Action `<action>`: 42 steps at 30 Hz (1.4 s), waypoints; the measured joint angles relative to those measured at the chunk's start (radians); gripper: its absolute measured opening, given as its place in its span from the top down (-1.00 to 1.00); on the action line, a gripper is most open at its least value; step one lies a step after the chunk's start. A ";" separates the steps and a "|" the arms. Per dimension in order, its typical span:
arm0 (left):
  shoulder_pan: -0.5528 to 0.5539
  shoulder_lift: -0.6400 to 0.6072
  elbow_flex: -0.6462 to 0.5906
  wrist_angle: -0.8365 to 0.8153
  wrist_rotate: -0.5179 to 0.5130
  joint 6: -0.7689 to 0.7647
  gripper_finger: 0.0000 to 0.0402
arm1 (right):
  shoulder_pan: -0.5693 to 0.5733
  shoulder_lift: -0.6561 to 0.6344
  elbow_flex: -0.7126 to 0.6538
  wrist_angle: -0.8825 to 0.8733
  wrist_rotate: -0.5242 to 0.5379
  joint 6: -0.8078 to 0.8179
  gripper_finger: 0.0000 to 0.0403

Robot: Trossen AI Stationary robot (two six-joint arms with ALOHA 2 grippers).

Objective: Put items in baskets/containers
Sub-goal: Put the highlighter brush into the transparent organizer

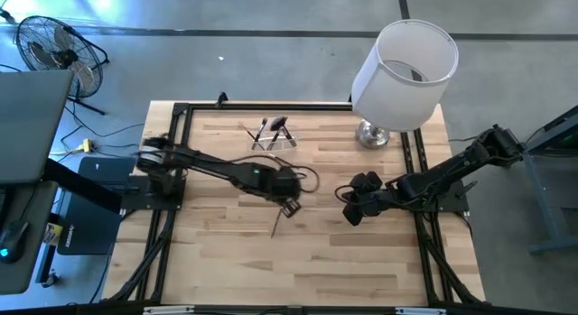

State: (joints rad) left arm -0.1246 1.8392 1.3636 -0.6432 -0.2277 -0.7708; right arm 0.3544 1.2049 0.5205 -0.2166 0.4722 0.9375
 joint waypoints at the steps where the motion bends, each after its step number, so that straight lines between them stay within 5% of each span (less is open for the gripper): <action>1: -0.001 -0.040 -0.044 0.011 -0.018 -0.026 1.00 | 0.000 0.000 0.000 0.008 0.001 0.000 1.00; 5: -0.022 -0.202 -0.230 0.113 -0.130 -0.100 1.00 | 0.000 0.000 0.000 0.049 0.025 -0.003 1.00; 12: -0.067 -0.409 -0.461 0.539 -0.259 -0.030 1.00 | -0.022 0.000 0.000 0.228 0.029 -0.105 1.00; 22: -0.066 -0.415 -0.461 0.864 -0.257 0.309 1.00 | -0.117 0.000 0.000 0.590 -0.152 -0.291 0.95; 31: -0.066 -0.415 -0.461 1.066 -0.246 0.612 1.00 | -0.124 0.000 0.000 0.760 -0.206 -0.376 0.45; 42: -0.066 -0.414 -0.461 1.145 -0.203 0.638 1.00 | -0.134 0.014 0.024 0.889 -0.188 -0.428 0.26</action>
State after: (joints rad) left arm -0.1902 1.4250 0.9024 0.5016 -0.4311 -0.1325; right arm 0.2208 1.2190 0.5449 0.6720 0.2840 0.5092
